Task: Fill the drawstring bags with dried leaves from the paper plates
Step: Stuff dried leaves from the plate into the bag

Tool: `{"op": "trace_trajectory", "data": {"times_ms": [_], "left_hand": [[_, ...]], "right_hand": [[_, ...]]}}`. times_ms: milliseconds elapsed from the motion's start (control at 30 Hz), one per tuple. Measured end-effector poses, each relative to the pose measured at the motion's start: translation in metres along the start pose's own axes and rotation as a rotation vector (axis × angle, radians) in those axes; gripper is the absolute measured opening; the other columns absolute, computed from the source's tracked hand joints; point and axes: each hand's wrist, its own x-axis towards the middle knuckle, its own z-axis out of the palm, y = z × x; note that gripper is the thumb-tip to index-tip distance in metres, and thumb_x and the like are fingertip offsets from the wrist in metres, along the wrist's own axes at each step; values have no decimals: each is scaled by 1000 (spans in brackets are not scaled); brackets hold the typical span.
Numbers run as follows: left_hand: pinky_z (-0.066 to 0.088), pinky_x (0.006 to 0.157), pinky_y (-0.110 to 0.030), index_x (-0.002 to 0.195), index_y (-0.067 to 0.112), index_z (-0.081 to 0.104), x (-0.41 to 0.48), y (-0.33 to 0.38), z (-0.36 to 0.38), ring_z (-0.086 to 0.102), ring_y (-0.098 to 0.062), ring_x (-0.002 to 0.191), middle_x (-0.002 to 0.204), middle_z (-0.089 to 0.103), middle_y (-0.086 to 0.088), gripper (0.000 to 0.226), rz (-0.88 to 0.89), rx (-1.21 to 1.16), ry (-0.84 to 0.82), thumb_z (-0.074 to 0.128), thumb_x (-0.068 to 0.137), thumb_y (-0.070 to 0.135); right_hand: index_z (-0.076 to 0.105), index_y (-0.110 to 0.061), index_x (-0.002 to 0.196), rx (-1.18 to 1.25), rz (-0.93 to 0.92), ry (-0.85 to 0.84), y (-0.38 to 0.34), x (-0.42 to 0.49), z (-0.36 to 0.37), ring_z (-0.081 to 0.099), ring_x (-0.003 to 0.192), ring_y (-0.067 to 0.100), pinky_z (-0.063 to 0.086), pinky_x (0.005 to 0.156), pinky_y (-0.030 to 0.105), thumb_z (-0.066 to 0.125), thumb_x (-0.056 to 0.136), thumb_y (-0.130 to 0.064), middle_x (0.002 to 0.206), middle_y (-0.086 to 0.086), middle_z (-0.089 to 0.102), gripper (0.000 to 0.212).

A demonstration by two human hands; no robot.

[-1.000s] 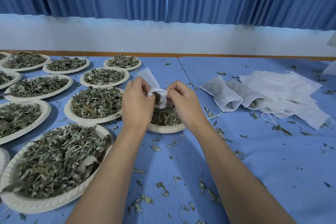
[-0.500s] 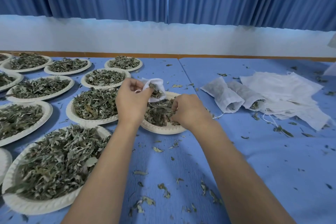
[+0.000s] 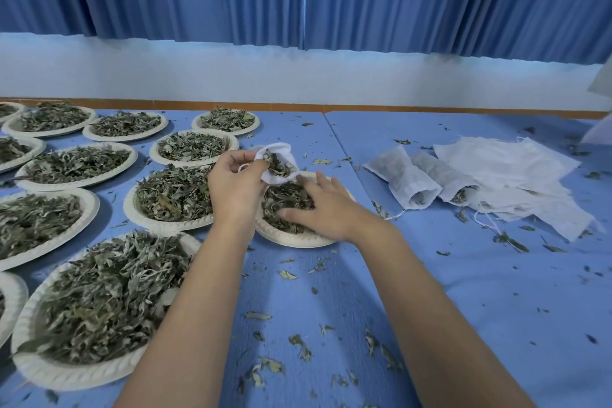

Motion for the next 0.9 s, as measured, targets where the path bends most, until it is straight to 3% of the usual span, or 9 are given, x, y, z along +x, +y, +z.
{"op": "trace_trajectory", "data": {"times_ms": [100,267,500,633,800,900], "left_hand": [[51,56,-16,77,19,56,-1,0,1,57,0,57,77,58,7,20,7,-10,-1,62,87,2],[50,54,-14,77,18,57,0,0,2,60,-6,71,82,58,5,21,17,-48,-2,61,86,0],[53,56,-15,80,14,56,2,0,-2,63,-12,72,84,59,-2,18,-13,-139,20,61,87,-2],[51,53,-15,80,15,56,3,0,-3,63,-11,71,89,60,-4,18,-13,-125,27,61,87,-1],[51,52,-15,79,16,56,1,0,-2,61,-11,69,88,59,-3,19,-15,-110,31,60,87,-1],[49,50,-12,79,15,56,0,1,-2,60,-8,67,87,58,-2,19,-22,-127,43,60,87,-1]], "right_hand": [[2,-38,151,-70,-21,-51,-3,9,5,-16,146,29,0,118,46,45,87,-66,159,3,-17,82],[-1,-36,151,-145,-56,-84,-10,20,11,-16,146,27,1,119,48,41,87,-68,159,4,-18,84],[18,-34,151,-142,-167,-40,-18,31,17,0,147,28,7,118,48,42,93,-57,161,-2,6,66],[43,-22,140,-120,-164,15,-20,32,18,26,136,31,25,112,44,51,96,-37,151,3,30,48],[47,-15,133,-236,-98,131,-19,30,15,36,120,34,37,98,44,48,95,-16,133,10,43,38],[47,-17,131,-197,-64,176,-16,28,14,37,119,34,35,97,43,46,96,-14,127,10,44,36]]}}
